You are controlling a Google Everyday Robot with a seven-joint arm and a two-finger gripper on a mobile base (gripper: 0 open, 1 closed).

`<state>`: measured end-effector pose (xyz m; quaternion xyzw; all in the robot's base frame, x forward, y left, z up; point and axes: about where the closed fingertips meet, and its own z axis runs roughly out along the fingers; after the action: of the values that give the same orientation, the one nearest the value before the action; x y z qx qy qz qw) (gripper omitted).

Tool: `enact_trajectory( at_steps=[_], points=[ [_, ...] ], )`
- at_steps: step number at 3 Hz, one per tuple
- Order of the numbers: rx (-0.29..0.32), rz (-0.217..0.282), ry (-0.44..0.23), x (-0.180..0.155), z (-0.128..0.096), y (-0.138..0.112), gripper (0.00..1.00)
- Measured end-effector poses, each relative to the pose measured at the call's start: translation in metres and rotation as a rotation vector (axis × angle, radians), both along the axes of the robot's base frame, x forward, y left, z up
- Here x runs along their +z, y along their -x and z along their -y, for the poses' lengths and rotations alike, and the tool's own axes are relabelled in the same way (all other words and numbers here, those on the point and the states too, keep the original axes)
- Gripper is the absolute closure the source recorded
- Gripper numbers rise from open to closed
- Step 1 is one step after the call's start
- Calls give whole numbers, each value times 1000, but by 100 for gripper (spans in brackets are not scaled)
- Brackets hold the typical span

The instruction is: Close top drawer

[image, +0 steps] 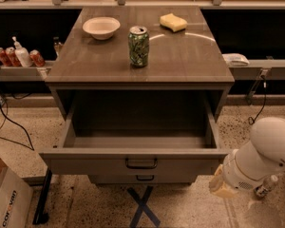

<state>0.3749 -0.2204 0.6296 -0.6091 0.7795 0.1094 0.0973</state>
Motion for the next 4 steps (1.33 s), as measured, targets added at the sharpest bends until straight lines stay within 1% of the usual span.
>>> enact_trajectory(
  at_steps=[1,2,3,4],
  points=[
    [0,1,0,0,0,0,100],
    [13,94,-10,-2,-10,-26,100],
    [34,208,-34,0,-21,-68,100],
    [34,208,-34,0,-21,-68,100]
  ],
)
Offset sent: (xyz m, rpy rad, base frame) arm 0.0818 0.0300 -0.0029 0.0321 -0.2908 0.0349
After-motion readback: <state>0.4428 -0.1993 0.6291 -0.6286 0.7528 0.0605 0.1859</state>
